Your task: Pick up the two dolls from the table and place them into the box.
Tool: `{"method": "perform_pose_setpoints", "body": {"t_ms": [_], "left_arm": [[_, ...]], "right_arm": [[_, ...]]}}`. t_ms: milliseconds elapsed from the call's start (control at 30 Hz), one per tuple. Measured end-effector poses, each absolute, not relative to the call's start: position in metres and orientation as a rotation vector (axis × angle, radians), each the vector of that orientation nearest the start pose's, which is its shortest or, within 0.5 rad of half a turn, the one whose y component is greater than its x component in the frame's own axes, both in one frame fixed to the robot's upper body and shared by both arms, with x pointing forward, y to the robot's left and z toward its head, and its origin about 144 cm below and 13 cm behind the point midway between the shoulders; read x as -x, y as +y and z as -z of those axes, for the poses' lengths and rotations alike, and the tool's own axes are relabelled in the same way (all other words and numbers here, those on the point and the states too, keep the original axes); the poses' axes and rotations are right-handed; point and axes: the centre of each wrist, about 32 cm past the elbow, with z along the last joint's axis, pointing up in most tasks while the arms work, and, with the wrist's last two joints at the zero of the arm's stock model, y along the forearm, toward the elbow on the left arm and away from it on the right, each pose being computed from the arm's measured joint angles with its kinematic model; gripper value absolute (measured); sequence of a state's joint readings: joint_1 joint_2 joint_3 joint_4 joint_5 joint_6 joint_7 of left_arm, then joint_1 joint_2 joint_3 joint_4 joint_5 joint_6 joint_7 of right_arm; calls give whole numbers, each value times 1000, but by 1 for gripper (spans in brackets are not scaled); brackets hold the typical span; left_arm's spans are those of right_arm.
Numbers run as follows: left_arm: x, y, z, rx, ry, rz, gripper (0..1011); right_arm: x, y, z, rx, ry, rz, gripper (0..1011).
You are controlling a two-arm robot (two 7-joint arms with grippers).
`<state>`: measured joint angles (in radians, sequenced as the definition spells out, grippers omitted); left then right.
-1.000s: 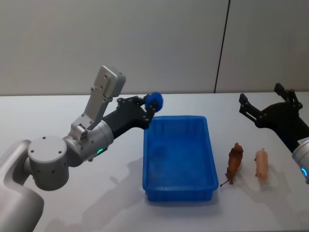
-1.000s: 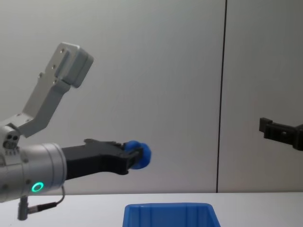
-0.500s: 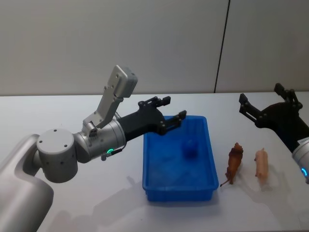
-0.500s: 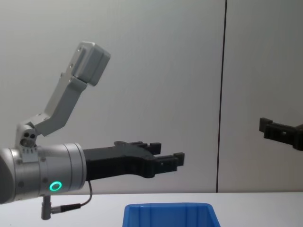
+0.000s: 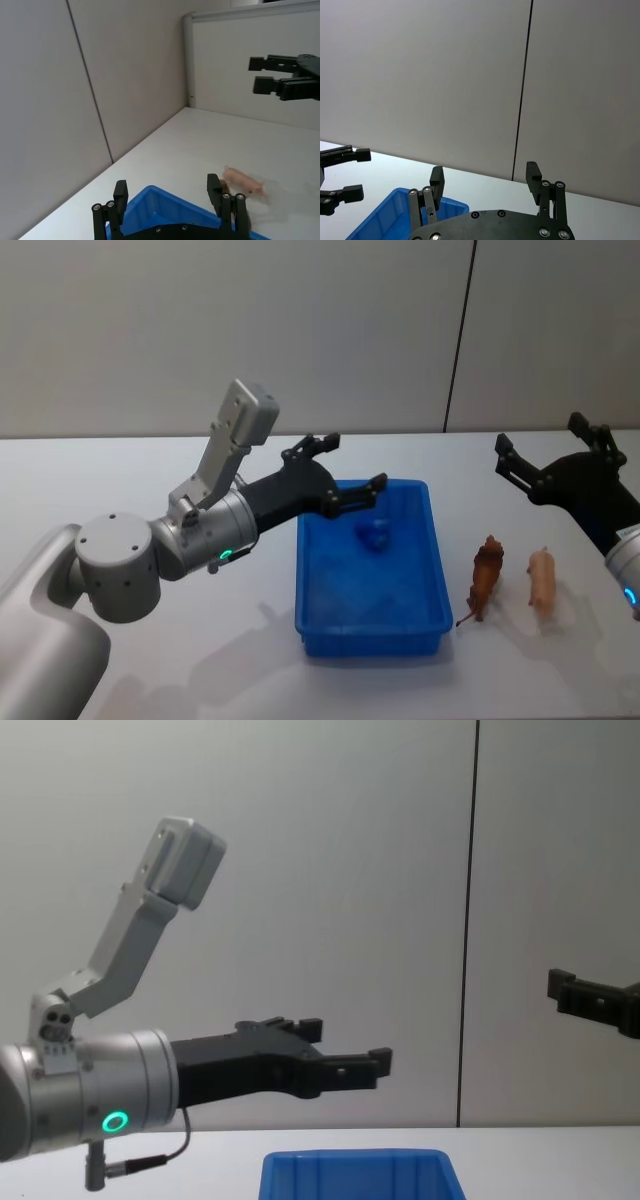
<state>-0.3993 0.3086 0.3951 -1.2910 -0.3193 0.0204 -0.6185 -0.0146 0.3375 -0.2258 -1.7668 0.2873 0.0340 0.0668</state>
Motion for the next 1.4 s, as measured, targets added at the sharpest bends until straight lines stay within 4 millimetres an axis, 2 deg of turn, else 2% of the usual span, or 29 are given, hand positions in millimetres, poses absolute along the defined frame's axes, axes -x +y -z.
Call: {"method": "perform_pose_setpoints", "body": {"t_ms": [633, 1400], "left_arm": [[-543, 244, -1170, -106, -164, -889, 1001], [-539, 249, -1167, -108, -205, -950, 1001]], "right_arm": [[-443, -237, -1189, -26, -75, 1229, 1001], [-438, -240, -1180, 27, 9, 1311, 1001]]}}
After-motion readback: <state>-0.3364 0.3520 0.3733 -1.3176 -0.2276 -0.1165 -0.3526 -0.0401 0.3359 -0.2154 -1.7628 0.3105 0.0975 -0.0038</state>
